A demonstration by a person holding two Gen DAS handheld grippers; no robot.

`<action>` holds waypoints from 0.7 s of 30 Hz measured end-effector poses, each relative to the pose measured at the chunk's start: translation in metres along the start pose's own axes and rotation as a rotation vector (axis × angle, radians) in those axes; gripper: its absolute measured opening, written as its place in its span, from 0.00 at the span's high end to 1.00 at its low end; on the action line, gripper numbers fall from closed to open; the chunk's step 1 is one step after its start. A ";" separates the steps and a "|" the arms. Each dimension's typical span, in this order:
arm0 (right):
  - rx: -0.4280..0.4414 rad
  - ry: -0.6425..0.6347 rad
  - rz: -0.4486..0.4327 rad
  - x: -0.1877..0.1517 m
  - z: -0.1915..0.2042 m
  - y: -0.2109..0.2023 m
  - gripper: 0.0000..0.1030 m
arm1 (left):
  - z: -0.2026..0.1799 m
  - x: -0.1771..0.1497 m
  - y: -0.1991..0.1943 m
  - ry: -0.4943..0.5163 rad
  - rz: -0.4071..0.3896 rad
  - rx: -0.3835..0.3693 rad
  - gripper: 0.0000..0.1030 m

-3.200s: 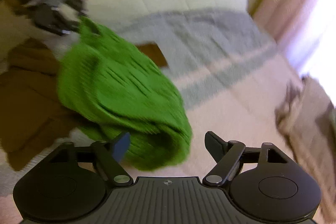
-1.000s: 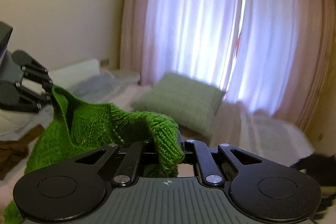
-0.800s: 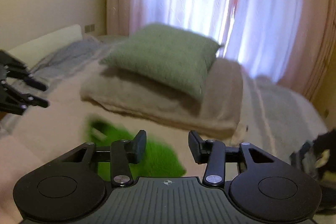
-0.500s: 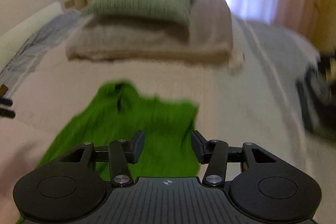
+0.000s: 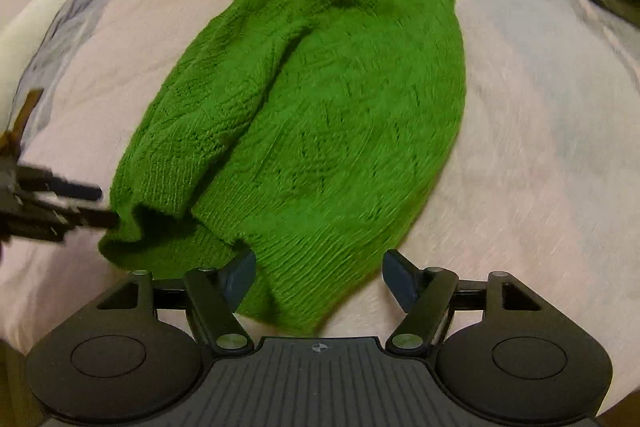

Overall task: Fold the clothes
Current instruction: 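Lay the vest flat on the bed with both grippers, pulling the hem taut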

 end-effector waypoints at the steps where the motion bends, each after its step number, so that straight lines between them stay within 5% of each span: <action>1: -0.019 0.012 -0.007 -0.002 -0.001 0.004 0.35 | -0.001 -0.003 0.007 -0.004 0.003 0.005 0.51; 8: -0.117 -0.272 -0.022 -0.017 0.026 0.024 0.35 | -0.042 -0.006 -0.015 0.251 -0.097 0.053 0.45; 14: -0.184 -0.492 -0.031 -0.031 0.031 0.058 0.36 | -0.057 -0.019 0.017 0.451 -0.058 0.175 0.48; 18: -0.215 -0.468 -0.095 -0.020 0.019 0.049 0.70 | -0.045 -0.018 0.008 0.446 -0.094 0.254 0.96; 20: -0.234 -0.450 -0.114 -0.015 0.011 0.040 1.00 | -0.032 -0.013 -0.005 0.398 -0.128 0.279 0.96; 21: -0.234 -0.448 -0.112 -0.015 0.008 0.035 1.00 | -0.029 -0.012 -0.013 0.391 -0.143 0.282 0.97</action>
Point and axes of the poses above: each gripper's, at about its wrist camera, not at the fingertips, and y roughly the way its jaws point, z to its left, x to its top, the point moved 5 cm from there along y, roughly the way its jaws point, and after that the axes turned 13 degrees about y, right-handed, at the moved point
